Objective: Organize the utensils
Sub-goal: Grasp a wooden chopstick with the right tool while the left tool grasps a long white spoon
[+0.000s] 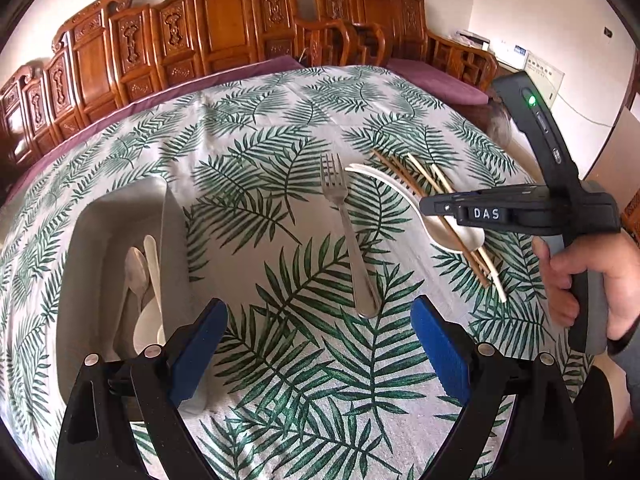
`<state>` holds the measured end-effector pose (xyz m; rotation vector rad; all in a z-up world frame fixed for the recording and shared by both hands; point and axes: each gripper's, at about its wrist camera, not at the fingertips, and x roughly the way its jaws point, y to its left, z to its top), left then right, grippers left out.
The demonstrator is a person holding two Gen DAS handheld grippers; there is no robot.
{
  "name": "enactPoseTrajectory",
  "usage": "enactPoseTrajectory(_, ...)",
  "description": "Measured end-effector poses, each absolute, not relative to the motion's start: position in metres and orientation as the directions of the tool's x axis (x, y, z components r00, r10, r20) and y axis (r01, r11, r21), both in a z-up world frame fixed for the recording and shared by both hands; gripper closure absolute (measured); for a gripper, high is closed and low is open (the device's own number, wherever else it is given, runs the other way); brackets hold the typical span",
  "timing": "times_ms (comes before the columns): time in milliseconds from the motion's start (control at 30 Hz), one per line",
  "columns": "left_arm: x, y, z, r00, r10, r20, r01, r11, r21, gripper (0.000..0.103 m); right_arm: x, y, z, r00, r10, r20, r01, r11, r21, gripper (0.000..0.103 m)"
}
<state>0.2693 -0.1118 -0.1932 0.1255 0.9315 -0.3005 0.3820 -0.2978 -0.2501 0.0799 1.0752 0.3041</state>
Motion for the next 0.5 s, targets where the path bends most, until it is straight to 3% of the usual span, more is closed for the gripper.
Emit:
enactPoseTrajectory(267, 0.272, -0.115, -0.201, 0.541, -0.197, -0.817, 0.304, 0.952, -0.028, 0.014, 0.379, -0.302, -0.249, 0.434, 0.294, -0.852, -0.184, 0.954, 0.236, 0.097)
enactPoseTrajectory(500, 0.280, -0.128, -0.200, 0.542, -0.197, -0.817, 0.306, 0.952, -0.027, 0.014, 0.364, -0.314, -0.230, 0.473, 0.296, -0.830, -0.201, 0.953, 0.226, 0.097)
